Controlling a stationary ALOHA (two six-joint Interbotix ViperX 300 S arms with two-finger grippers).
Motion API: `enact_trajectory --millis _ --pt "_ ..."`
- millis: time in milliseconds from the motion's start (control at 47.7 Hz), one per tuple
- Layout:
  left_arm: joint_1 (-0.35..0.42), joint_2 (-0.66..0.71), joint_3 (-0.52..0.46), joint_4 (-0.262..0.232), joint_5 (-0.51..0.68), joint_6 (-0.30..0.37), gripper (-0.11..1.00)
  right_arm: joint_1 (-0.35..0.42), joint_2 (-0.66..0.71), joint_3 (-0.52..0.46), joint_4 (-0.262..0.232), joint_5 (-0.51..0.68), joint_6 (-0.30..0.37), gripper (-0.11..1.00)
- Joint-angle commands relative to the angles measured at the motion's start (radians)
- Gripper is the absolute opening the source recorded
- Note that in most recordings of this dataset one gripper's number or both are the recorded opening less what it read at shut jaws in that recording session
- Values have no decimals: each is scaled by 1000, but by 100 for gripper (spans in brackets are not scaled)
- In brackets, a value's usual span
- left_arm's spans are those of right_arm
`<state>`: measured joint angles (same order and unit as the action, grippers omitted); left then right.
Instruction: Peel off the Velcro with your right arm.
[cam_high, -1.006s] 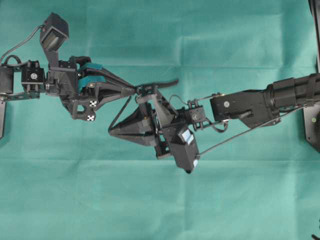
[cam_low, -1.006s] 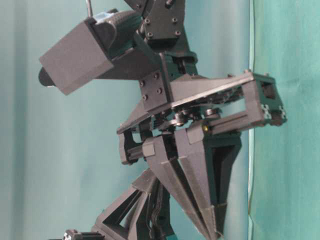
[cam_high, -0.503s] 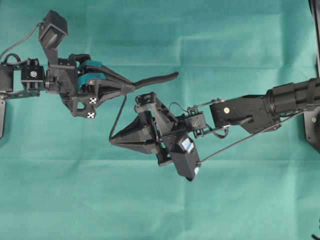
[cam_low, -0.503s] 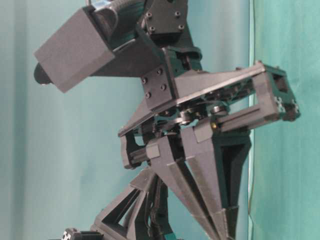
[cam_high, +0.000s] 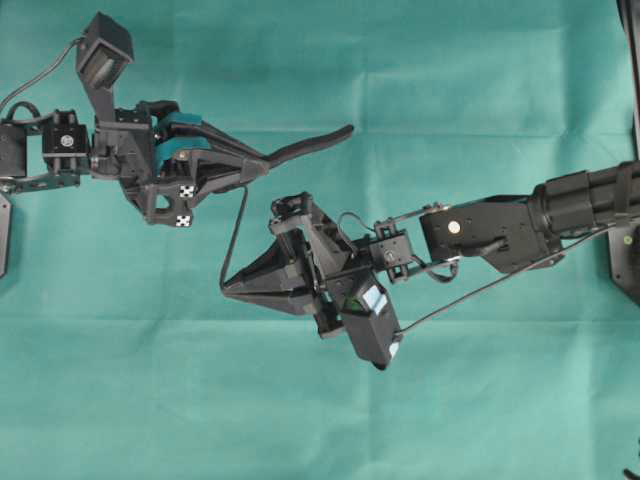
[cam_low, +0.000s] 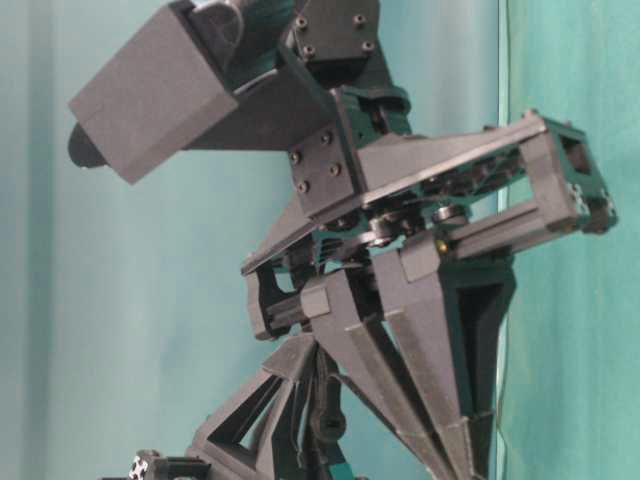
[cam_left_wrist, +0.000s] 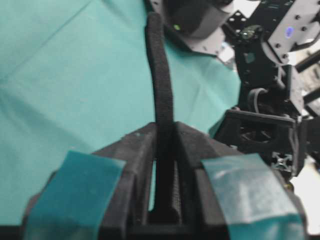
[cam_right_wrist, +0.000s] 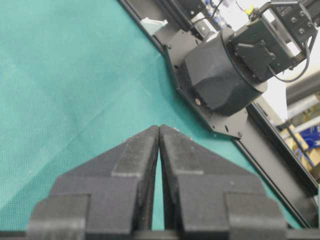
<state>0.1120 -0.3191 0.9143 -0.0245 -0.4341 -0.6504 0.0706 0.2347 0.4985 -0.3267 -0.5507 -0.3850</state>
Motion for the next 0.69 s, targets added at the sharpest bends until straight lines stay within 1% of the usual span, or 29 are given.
enact_trajectory --millis 0,461,670 --pt "20 -8 -11 0 -14 2 10 28 -14 -14 -3 -3 -2 -9" --pt "23 -9 -11 0 -14 -3 10 28 -14 -9 5 5 8 -9" --pt "20 -11 -11 2 -15 -3 10 20 -28 -9 5 57 60 -9"
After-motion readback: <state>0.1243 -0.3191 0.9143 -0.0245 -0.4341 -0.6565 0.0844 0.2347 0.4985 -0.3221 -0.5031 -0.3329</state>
